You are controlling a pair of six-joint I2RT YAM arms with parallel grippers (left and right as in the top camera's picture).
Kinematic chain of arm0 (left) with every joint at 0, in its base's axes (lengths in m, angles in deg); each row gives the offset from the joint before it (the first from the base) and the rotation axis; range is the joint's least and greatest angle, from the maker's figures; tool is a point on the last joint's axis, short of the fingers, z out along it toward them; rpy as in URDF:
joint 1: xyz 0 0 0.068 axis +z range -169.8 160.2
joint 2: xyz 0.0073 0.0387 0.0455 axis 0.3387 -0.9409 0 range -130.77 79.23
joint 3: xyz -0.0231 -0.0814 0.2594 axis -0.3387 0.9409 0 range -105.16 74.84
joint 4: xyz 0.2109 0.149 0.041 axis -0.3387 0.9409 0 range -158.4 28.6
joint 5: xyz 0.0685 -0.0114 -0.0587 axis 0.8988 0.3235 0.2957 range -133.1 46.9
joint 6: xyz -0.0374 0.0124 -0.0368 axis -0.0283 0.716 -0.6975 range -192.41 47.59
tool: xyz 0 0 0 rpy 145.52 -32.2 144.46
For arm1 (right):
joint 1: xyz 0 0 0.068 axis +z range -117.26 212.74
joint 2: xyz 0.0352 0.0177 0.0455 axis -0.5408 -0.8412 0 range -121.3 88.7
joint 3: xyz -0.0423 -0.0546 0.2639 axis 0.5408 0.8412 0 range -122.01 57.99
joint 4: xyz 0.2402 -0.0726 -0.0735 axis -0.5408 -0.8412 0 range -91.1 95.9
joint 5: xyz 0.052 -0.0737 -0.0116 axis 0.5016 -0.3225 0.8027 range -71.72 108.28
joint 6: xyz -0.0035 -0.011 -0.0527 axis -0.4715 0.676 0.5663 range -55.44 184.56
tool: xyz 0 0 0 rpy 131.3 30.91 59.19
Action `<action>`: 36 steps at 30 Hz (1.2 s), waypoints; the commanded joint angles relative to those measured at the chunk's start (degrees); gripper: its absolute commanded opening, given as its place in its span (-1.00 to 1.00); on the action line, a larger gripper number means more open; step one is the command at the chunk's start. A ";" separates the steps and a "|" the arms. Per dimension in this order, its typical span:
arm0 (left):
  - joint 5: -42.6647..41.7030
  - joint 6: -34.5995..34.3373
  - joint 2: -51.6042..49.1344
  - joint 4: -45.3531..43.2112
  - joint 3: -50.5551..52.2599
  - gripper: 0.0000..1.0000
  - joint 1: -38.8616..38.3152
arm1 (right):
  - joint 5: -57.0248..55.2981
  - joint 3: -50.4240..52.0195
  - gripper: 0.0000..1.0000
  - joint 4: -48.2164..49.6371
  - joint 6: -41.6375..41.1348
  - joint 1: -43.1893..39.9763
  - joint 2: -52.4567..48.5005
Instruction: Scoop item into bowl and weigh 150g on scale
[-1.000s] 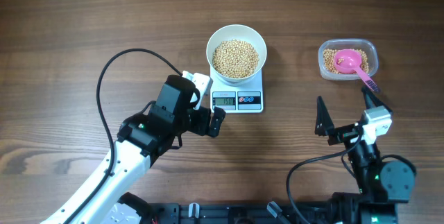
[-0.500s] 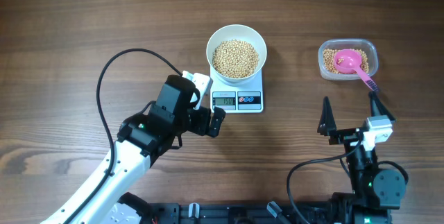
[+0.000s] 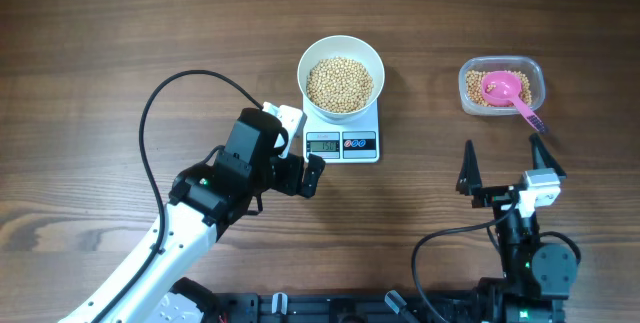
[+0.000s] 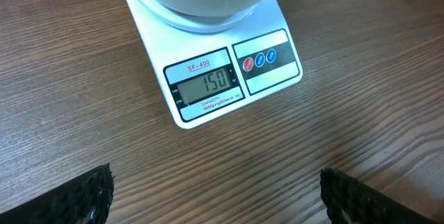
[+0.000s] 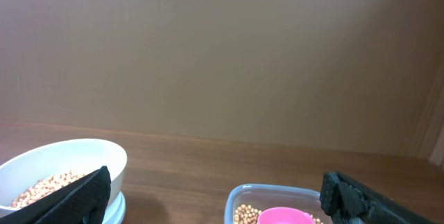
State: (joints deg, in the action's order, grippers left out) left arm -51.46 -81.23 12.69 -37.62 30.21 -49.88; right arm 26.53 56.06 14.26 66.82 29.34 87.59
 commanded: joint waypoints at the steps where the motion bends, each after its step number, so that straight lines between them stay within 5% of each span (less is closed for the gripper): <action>1: 0.31 0.70 -0.28 -0.13 -1.03 1.00 -0.35 | -2.16 1.66 0.99 0.57 0.98 0.46 0.94; 13: 0.31 0.72 -0.28 -0.13 -1.03 1.00 -0.35 | 0.76 1.66 0.99 -7.76 1.51 0.46 0.94; 36: 0.31 0.70 -0.28 -0.11 -1.03 1.00 -0.35 | -2.16 1.64 0.99 -8.28 0.37 0.98 0.94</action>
State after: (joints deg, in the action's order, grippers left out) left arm -51.46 -81.23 12.69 -37.60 30.21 -49.88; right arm 25.68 57.59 6.09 67.65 29.97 87.70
